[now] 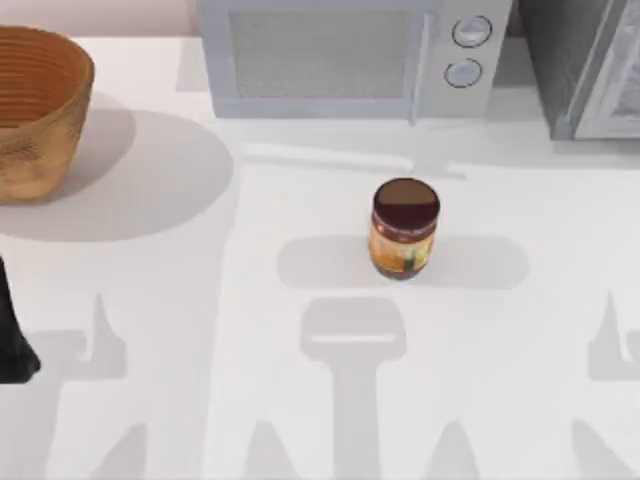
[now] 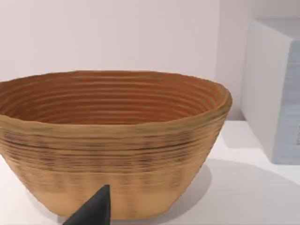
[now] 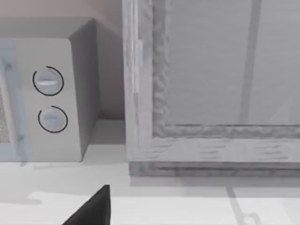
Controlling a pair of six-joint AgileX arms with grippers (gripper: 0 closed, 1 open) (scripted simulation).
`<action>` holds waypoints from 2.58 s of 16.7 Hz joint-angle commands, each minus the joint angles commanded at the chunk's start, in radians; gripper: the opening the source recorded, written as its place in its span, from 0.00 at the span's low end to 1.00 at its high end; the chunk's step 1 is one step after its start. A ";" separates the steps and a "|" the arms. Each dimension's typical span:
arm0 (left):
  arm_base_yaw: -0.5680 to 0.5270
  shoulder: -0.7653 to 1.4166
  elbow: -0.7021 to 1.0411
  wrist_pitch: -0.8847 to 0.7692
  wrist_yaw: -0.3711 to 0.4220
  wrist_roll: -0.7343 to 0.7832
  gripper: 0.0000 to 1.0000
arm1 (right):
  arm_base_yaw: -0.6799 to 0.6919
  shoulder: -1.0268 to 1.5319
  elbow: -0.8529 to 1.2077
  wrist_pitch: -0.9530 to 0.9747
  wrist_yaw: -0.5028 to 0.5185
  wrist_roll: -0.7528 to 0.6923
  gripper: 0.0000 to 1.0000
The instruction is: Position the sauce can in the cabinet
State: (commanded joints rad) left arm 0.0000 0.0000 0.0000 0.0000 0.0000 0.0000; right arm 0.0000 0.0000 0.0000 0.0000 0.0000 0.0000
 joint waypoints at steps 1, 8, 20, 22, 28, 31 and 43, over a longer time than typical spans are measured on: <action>0.000 0.000 0.000 0.000 0.000 0.000 1.00 | 0.000 0.000 0.000 0.000 0.000 0.000 1.00; 0.000 0.000 0.000 0.000 0.000 0.000 1.00 | 0.034 0.200 0.131 0.020 -0.131 -0.111 1.00; 0.000 0.000 0.000 0.000 0.000 0.000 1.00 | 0.141 1.196 0.620 0.022 -0.730 -0.528 1.00; 0.000 0.000 0.000 0.000 0.000 0.000 1.00 | 0.129 1.385 0.695 0.019 -0.833 -0.578 1.00; 0.000 0.000 0.000 0.000 0.000 0.000 1.00 | 0.102 1.896 0.921 0.032 -1.105 -0.743 1.00; 0.000 0.000 0.000 0.000 0.000 0.000 1.00 | 0.099 2.090 1.037 0.063 -1.212 -0.835 1.00; 0.000 0.000 0.000 0.000 0.000 0.000 1.00 | 0.105 2.293 1.190 0.121 -1.326 -0.965 1.00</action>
State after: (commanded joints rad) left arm 0.0000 0.0000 0.0000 0.0000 0.0000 0.0000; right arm 0.1045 2.2926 1.1904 0.1213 -1.3258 -0.9648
